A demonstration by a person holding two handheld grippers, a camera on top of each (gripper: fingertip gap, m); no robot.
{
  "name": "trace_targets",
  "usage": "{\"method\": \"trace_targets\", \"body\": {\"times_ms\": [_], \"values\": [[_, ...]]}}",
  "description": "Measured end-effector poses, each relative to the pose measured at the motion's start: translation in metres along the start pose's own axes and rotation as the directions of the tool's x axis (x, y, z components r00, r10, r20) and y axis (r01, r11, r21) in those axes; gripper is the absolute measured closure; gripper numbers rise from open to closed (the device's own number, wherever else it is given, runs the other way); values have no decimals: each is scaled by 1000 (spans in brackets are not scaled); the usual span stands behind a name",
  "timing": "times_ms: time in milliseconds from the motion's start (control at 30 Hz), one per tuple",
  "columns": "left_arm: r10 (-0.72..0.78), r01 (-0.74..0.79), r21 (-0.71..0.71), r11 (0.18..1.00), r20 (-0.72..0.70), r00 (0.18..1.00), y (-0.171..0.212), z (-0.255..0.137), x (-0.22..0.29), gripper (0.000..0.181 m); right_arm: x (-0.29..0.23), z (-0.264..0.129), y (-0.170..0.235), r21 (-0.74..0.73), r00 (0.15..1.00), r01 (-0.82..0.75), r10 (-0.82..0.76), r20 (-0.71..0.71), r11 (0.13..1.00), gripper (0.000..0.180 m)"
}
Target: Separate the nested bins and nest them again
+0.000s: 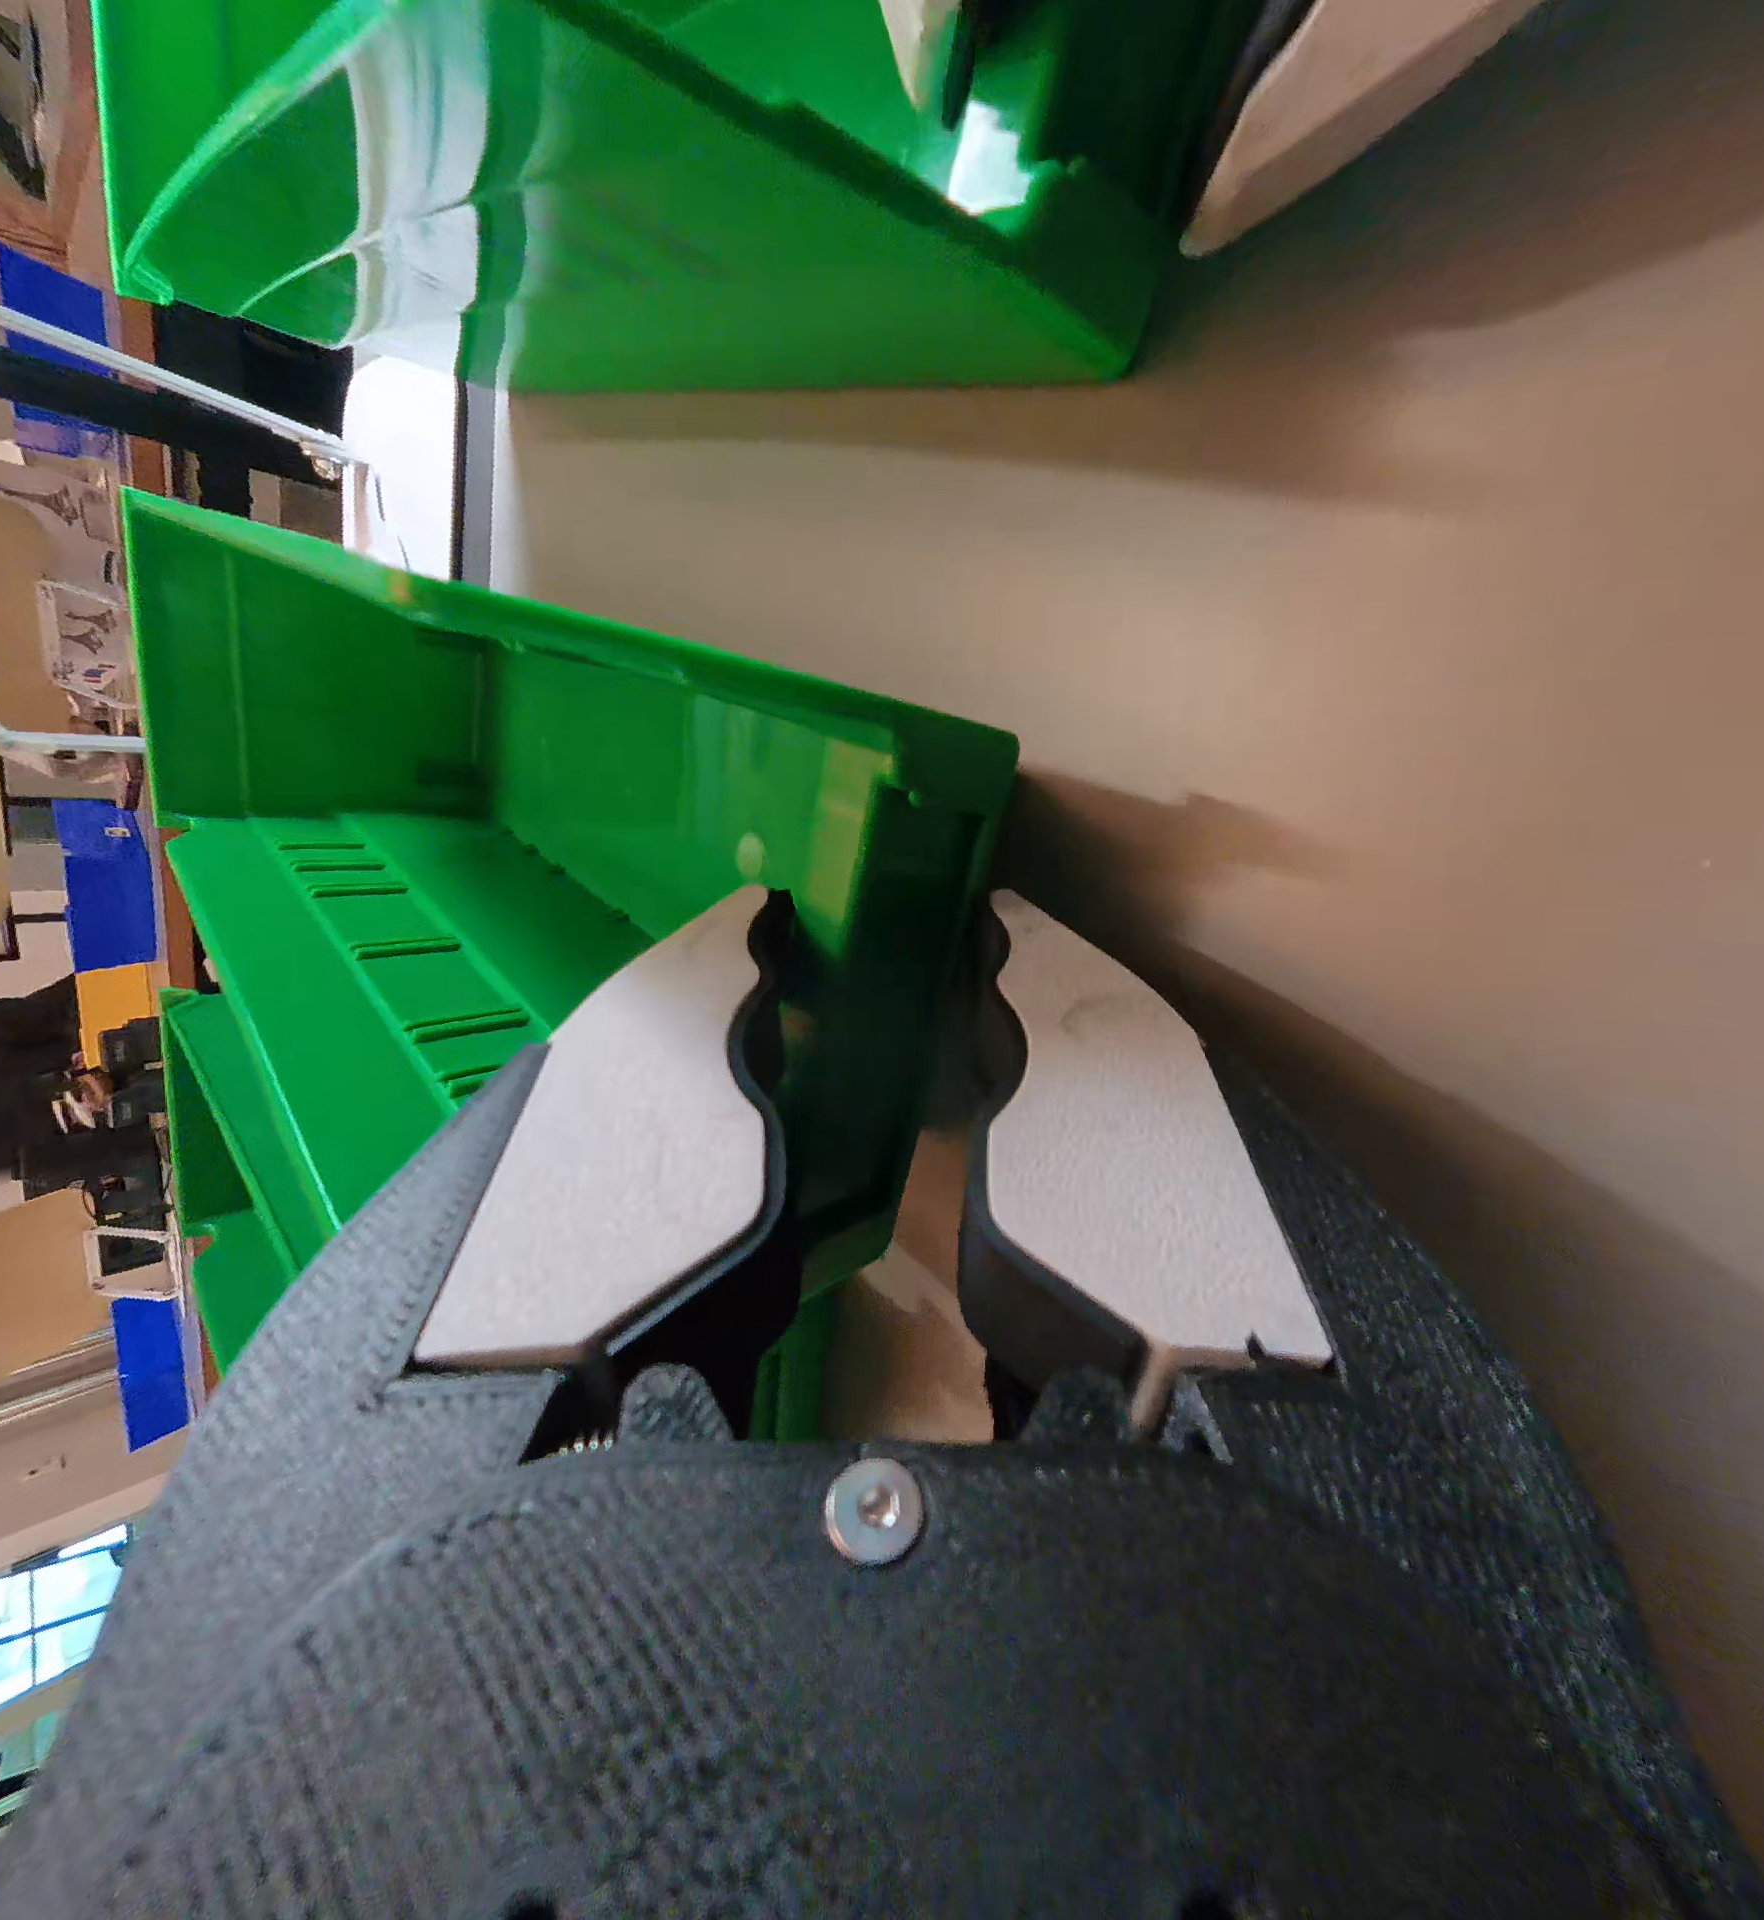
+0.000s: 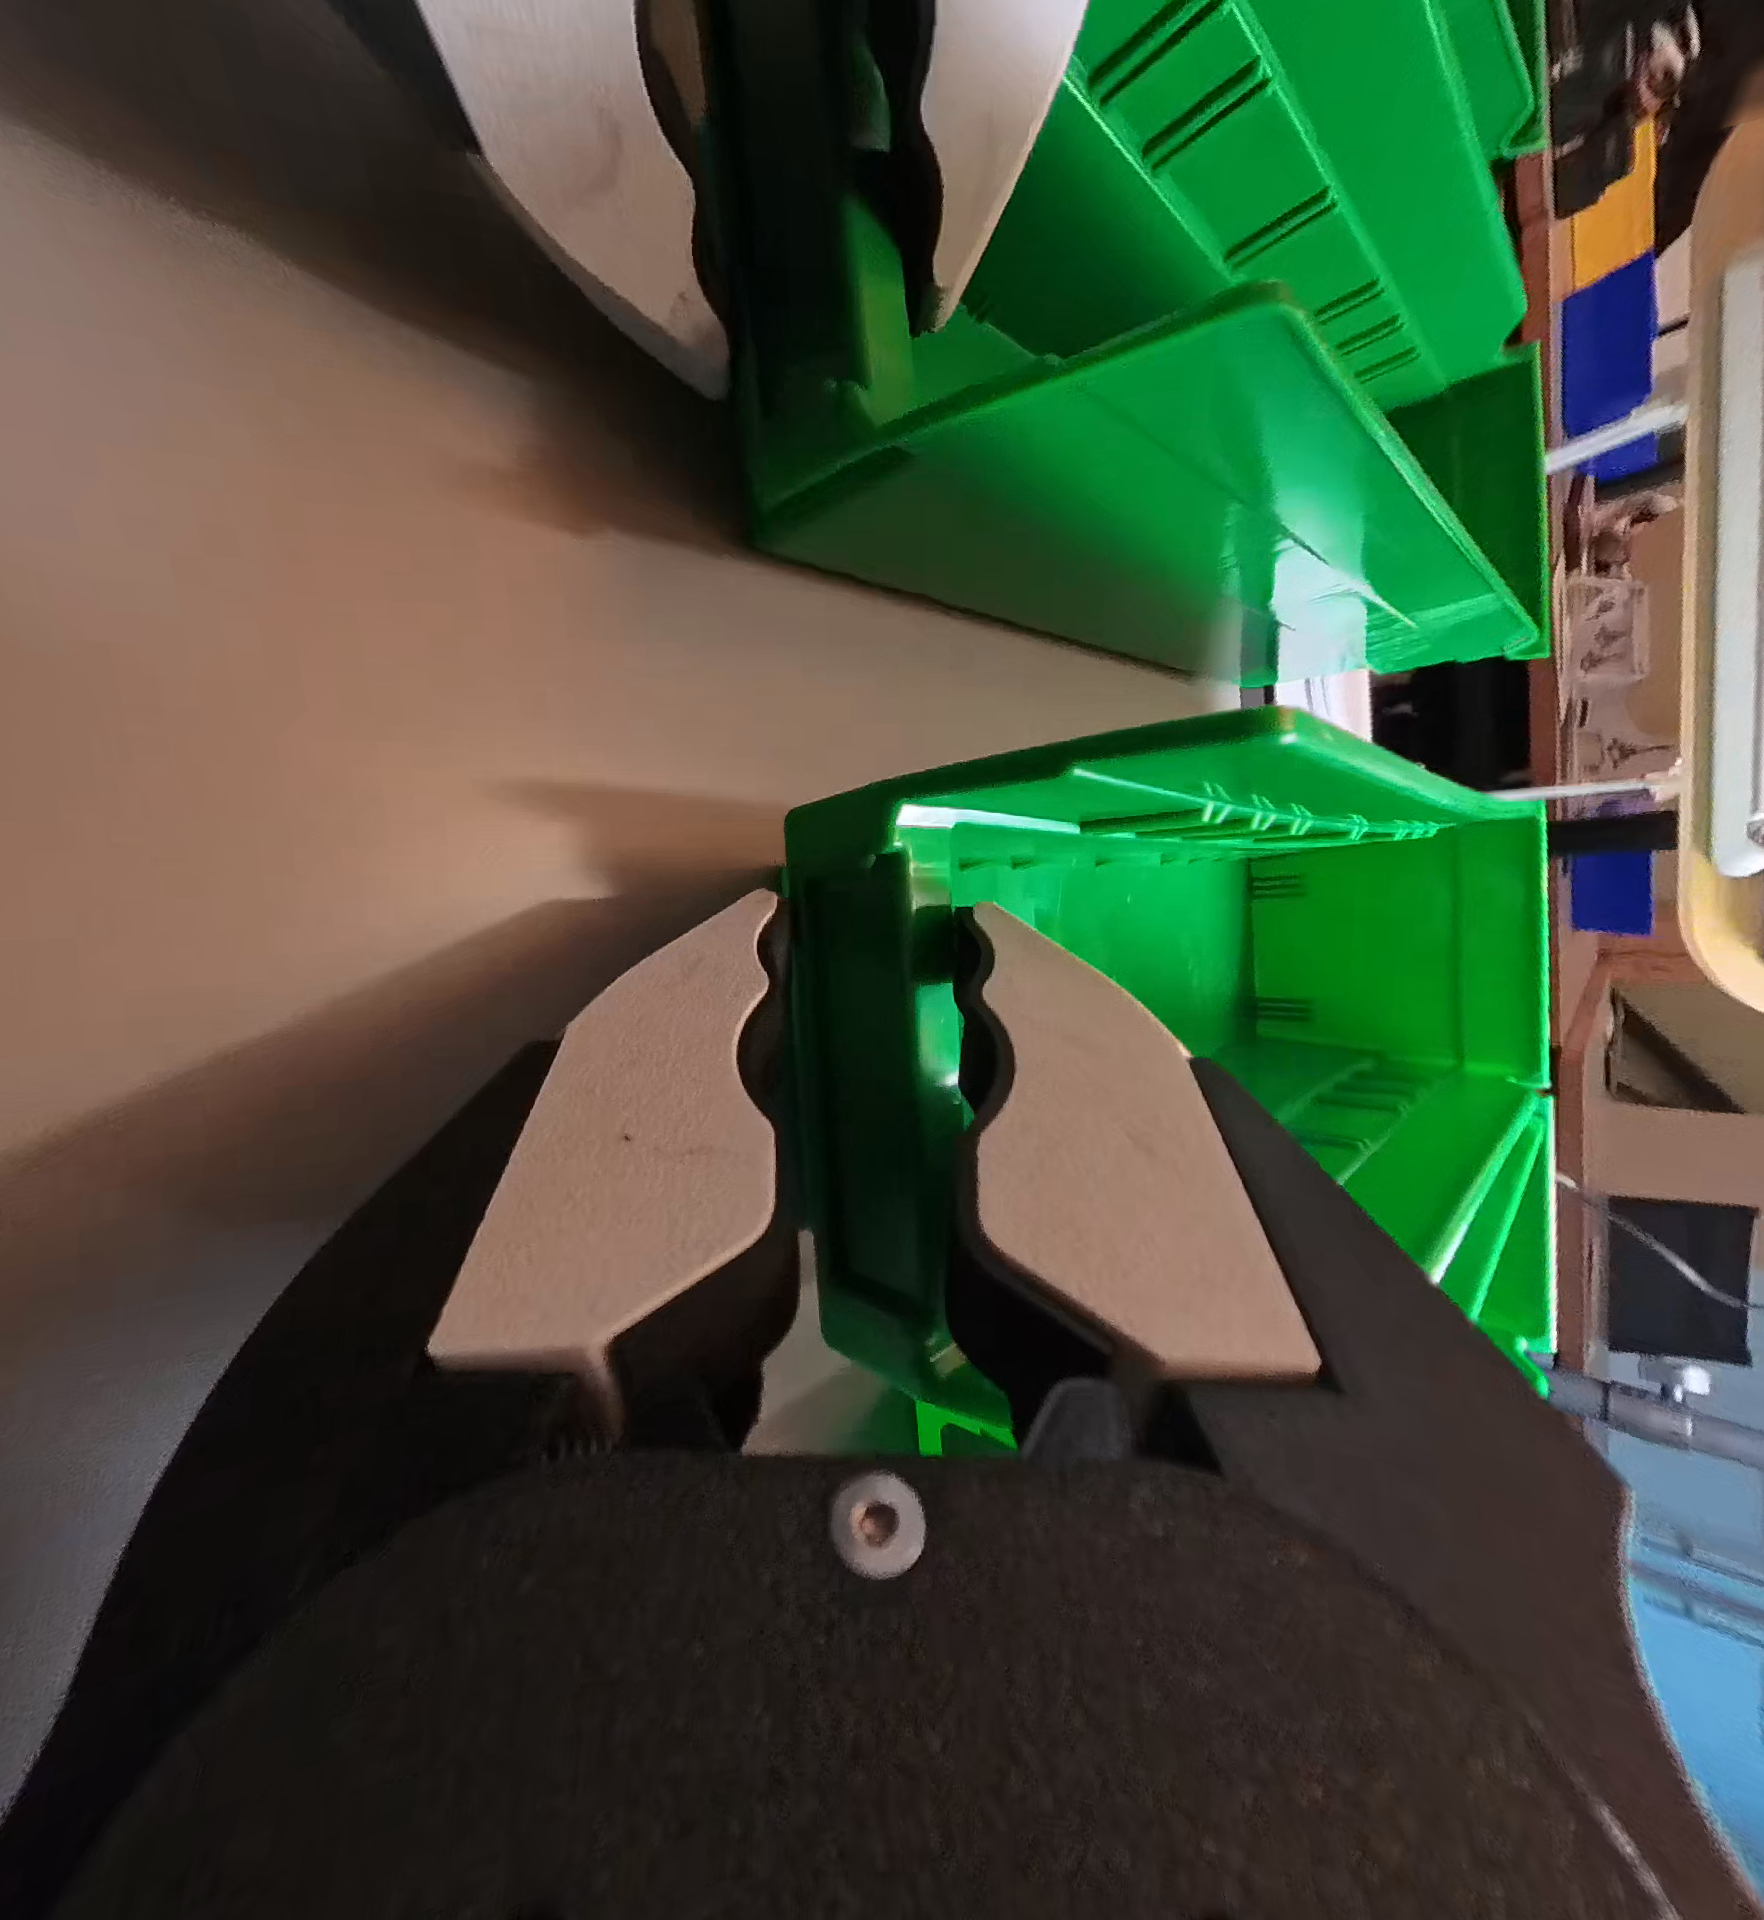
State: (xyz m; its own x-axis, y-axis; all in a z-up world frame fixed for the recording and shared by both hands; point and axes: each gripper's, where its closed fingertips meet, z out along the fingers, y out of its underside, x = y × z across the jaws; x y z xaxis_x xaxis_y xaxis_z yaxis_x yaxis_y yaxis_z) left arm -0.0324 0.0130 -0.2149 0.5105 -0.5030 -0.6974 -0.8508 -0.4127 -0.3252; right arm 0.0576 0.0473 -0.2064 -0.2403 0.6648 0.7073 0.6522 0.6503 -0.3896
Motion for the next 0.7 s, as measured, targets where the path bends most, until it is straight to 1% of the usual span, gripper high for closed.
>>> {"method": "trace_targets", "body": {"times_ms": [133, 400, 567, 600, 633, 700], "values": [[8, -8, -14, 1000, 5, 1000, 8, -9, 5, 147, -4, -1, -4, 59, 998, 54, -55, 18, 997, 150], [30, -30, -6, 1000, 32, 999, 6, 0, -2, 147, 9, 13, -2, 46, 1000, 30, -30, 9, 998, 150], [35, -35, 8, 999, 33, 999, 7, 1, -3, 147, 9, 11, -3, 51, 1000, 5, -5, 0, 999, 147], [27, -27, 25, 999, 26, 999, 6, 0, -2, 147, 8, 7, -8, 73, 1000, -22, 21, 13, 997, 142], [-12, 12, 73, 997, 4, 1000, 0, -5, 0, 141, 6, 1, -15, 105, 997, -70, 67, 32, 992, 137], [-145, 157, 209, 965, -69, 987, -19, -27, -1, 133, 8, -20, -29, 194, 981, -193, 183, 67, 962, 132]]}}
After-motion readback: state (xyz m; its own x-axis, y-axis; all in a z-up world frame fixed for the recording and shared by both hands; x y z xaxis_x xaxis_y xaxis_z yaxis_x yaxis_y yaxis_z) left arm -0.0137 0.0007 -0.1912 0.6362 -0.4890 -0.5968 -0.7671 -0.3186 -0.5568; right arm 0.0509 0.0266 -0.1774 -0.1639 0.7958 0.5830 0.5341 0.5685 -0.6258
